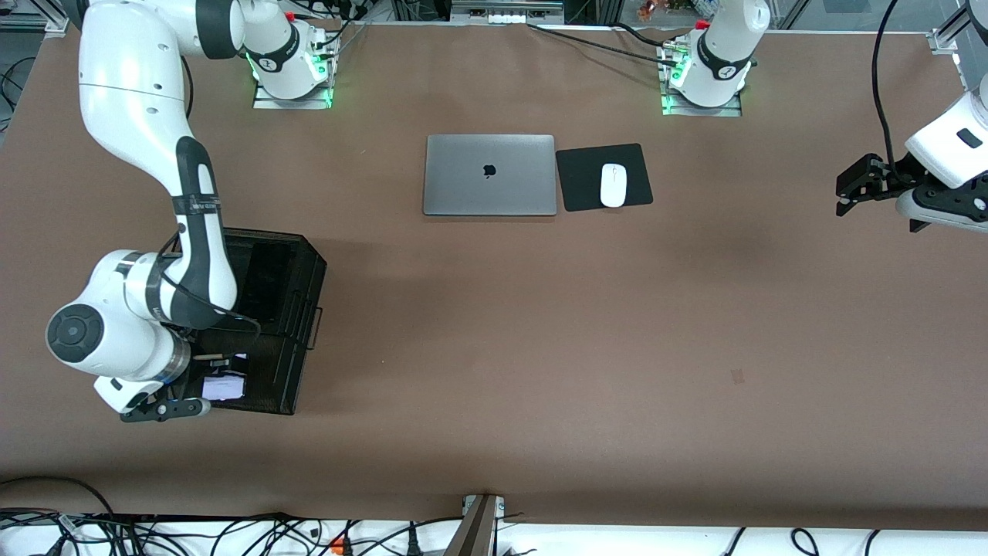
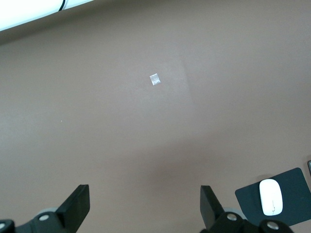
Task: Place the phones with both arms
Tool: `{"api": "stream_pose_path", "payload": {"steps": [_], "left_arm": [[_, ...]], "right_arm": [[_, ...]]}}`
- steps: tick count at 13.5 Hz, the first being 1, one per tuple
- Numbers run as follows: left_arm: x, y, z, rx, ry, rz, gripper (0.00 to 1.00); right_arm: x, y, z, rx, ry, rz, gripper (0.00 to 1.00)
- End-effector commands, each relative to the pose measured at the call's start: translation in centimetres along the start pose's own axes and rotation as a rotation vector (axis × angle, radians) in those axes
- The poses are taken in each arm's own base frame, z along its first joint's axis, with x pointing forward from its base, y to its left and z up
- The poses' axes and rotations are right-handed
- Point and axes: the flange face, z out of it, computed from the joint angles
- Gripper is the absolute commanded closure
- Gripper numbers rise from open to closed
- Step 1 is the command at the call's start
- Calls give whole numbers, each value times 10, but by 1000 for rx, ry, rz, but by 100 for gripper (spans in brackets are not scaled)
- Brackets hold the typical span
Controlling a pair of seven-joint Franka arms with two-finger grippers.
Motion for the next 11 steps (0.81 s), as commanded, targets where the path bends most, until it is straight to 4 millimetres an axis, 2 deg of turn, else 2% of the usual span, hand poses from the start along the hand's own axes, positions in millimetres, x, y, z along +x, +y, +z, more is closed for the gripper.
{"api": "stream_pose_path", "payload": {"steps": [1, 3, 6, 8, 11], "left_arm": [[3, -3, -5, 10, 0, 12, 0], [3, -3, -5, 10, 1, 12, 0], [3, -3, -5, 10, 1, 12, 0], [3, -3, -5, 10, 1, 12, 0], [2, -4, -5, 9, -2, 12, 0]], "right_arm": [[-14, 11, -70, 7, -37, 11, 0], [-27, 6, -124, -17, -59, -15, 0], [-53, 5, -185, -23, -97, -26, 0], [-78, 0, -215, -30, -128, -1, 0], [-127, -6, -248, -44, -113, 22, 0]]}}
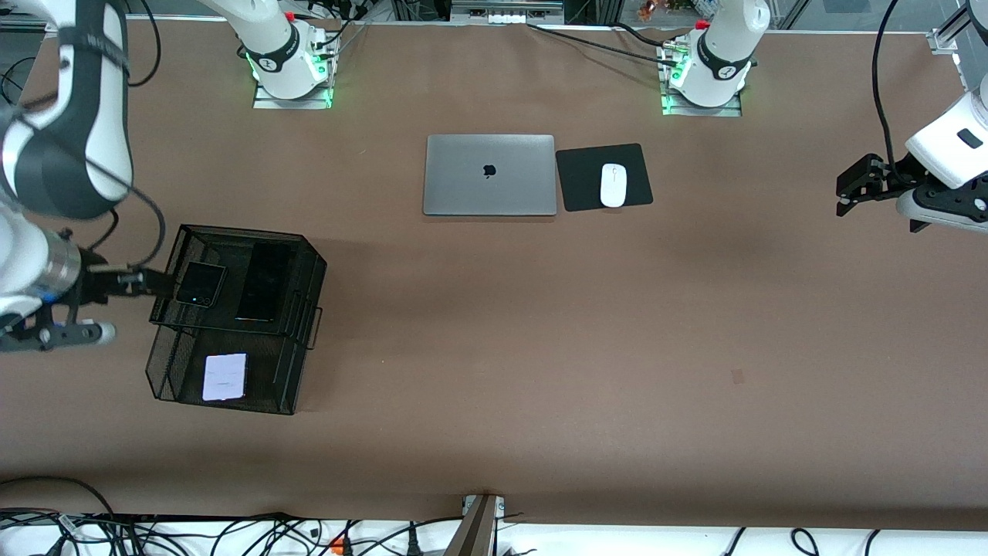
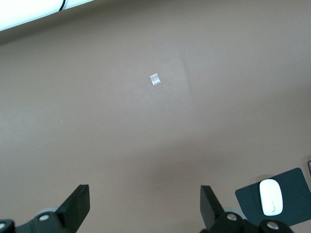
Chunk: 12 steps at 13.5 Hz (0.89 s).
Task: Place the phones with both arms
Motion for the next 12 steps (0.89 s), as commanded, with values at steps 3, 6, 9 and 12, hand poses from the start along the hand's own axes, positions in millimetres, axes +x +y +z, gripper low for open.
{"api": "stream_pose_path", "payload": {"steps": [3, 6, 9, 12], "left_arm": [[2, -4, -5, 10, 0, 13, 0], [2, -4, -5, 9, -2, 13, 0], [2, -4, -5, 9, -2, 13, 0], [2, -4, -5, 9, -2, 11, 0]], "right_arm": [[-85, 13, -32, 15, 27, 32, 0], [-99, 33, -50, 27, 45, 59, 0], [-106, 41, -56, 31, 44, 71, 0], [-106, 44, -59, 33, 39, 79, 0]]}}
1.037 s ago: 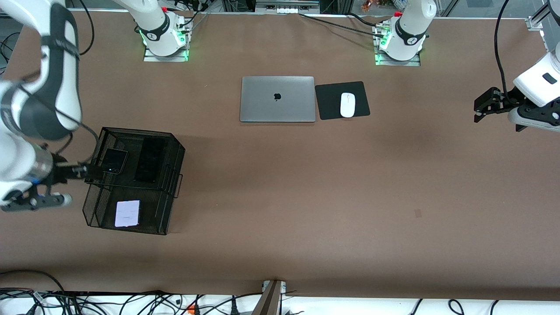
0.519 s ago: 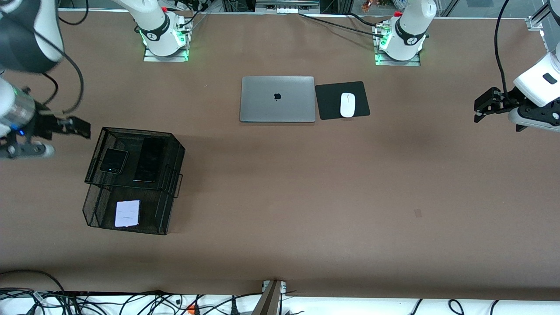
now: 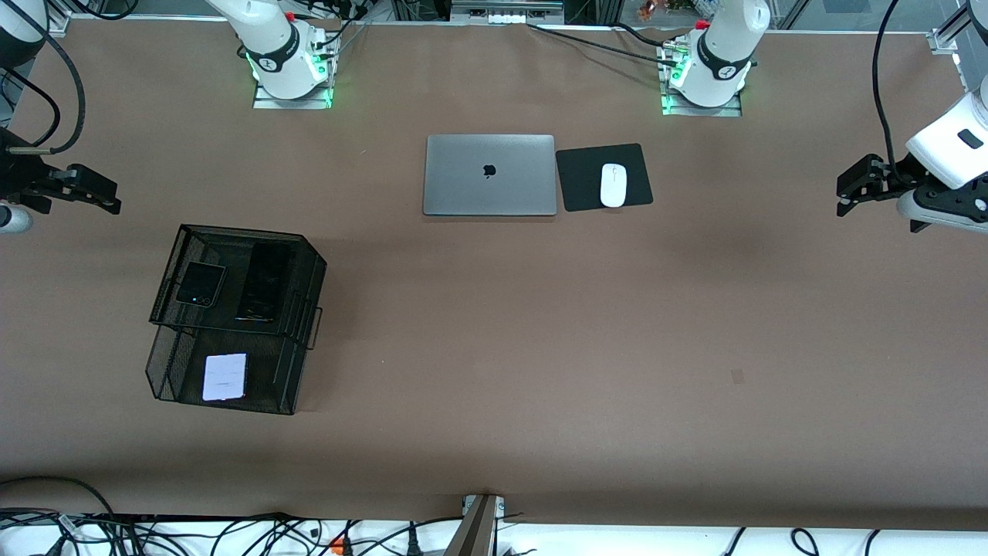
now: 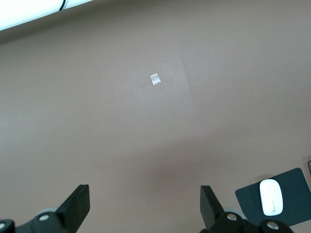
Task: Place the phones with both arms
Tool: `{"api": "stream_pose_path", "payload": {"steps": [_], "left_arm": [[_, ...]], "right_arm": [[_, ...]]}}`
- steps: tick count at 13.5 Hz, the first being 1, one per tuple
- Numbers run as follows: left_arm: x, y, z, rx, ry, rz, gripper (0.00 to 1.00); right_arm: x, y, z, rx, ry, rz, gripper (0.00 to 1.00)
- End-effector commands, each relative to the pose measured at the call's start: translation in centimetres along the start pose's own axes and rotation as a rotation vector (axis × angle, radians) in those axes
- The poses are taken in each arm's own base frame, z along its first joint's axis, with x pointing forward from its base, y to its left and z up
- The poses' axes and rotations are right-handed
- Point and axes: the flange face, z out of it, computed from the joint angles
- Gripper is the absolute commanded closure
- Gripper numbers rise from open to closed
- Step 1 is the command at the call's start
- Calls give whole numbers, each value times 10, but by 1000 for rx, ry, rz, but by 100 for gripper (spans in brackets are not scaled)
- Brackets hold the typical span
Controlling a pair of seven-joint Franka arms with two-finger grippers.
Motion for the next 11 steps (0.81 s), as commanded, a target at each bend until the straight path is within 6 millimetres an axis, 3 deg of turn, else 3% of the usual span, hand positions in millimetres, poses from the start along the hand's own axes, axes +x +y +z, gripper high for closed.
{"api": "stream_pose_path", "payload": {"steps": [1, 11], "left_arm": [[2, -4, -5, 9, -4, 12, 0], [1, -3, -5, 8, -8, 10, 0]], "right_arm": [[-8, -1, -4, -9, -10, 15, 0], [-8, -2, -3, 26, -11, 25, 0]]}}
